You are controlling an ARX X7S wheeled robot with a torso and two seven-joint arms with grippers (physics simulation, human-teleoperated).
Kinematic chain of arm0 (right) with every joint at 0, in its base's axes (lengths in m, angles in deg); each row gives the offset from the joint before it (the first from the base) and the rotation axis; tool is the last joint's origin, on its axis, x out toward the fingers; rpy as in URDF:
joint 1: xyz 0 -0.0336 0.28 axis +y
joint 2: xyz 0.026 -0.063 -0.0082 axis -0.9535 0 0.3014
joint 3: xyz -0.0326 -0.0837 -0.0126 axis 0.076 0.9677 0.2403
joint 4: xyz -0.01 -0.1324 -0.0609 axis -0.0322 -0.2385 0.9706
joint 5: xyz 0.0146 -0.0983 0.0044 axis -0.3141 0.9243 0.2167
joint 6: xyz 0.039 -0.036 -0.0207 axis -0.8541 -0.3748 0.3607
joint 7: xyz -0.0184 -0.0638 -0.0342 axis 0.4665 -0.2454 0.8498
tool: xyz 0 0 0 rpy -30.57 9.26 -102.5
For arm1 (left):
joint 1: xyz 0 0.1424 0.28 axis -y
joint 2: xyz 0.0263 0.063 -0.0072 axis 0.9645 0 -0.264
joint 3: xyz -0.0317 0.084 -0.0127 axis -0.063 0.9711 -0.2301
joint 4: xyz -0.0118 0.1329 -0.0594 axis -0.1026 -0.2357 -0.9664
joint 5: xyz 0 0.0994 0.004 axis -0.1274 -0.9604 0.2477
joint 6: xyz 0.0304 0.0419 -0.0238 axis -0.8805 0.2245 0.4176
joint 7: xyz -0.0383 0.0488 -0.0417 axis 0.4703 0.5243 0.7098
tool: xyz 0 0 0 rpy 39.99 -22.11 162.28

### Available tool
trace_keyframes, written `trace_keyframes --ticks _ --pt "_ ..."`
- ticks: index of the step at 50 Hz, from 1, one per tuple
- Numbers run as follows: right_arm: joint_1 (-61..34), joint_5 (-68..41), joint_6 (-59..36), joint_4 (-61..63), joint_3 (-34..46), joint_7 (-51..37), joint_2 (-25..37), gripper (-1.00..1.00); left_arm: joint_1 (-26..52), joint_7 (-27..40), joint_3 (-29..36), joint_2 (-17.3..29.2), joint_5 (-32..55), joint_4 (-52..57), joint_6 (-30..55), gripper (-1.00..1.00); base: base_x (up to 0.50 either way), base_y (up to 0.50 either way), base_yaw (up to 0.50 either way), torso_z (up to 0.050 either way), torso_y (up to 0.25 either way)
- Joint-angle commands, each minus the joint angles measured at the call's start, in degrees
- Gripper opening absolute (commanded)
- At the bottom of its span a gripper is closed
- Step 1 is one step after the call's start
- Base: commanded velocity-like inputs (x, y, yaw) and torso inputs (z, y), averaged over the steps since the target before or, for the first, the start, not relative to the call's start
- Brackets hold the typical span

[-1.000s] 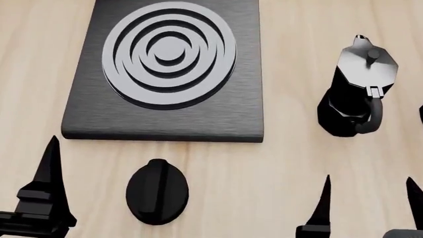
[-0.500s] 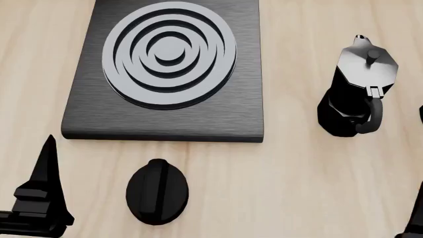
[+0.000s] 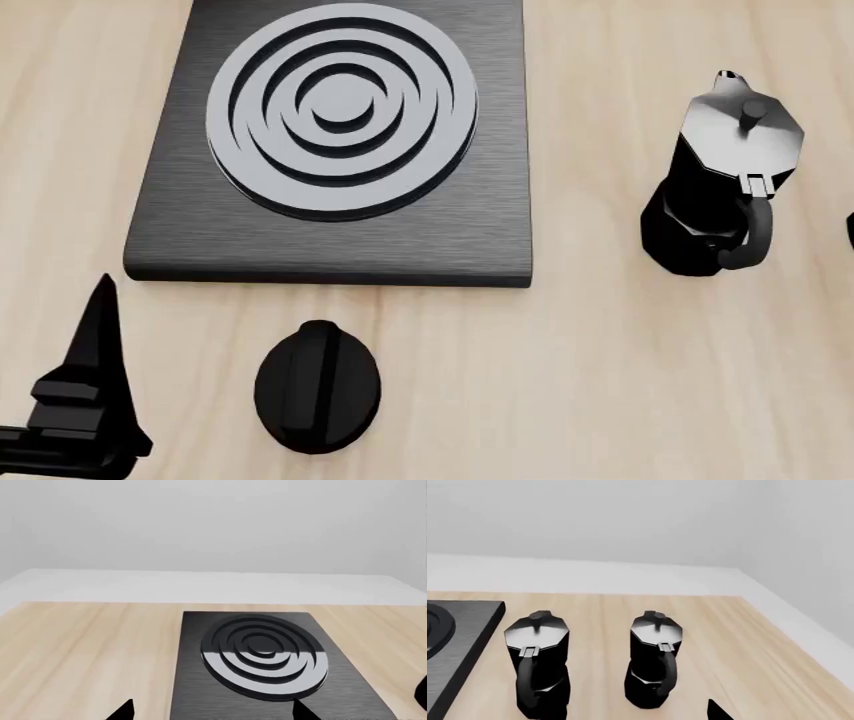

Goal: Put the right moka pot on the stove.

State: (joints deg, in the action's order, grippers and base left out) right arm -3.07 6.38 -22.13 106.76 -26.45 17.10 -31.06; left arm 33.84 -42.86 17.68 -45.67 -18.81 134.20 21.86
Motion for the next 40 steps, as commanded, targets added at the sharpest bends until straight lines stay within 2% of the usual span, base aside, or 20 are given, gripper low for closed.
trace_keyframes --ticks 1,4,7,14,26,40 --pt "-2.7 0.8 3.5 -6.6 1.2 5.3 0.8 1.0 0.3 0.2 0.3 0.2 0.7 -0.2 -0.2 1.0 0.0 0.0 0.0 0.0 0.0" --pt "-4.7 -1.6 2.3 -8.3 0.9 4.9 2.9 1.0 -0.2 0.0 0.5 0.3 0.0 -0.2 -0.8 1.0 0.0 0.0 0.0 0.0 0.0" --pt "-4.4 2.1 5.6 -10.4 3.3 7.5 0.3 1.0 0.1 0.6 0.2 0.4 0.6 0.0 -0.5 1.0 0.0 0.0 0.0 0.0 0.0" --pt "-6.4 1.1 5.4 -13.4 4.5 7.5 0.1 1.0 0.1 0.5 0.4 0.6 0.6 -0.1 -1.0 1.0 0.0 0.0 0.0 0.0 0.0" --pt "-7.6 6.5 8.7 -18.3 9.1 9.4 -1.9 1.0 0.1 0.8 0.8 0.9 0.6 -0.3 -1.3 1.0 0.0 0.0 0.0 0.0 0.0" --pt "-12.0 5.5 6.8 -21.5 11.2 9.0 0.9 1.0 0.5 1.3 1.1 1.2 1.4 -0.2 -1.3 1.0 0.0 0.0 0.0 0.0 0.0"
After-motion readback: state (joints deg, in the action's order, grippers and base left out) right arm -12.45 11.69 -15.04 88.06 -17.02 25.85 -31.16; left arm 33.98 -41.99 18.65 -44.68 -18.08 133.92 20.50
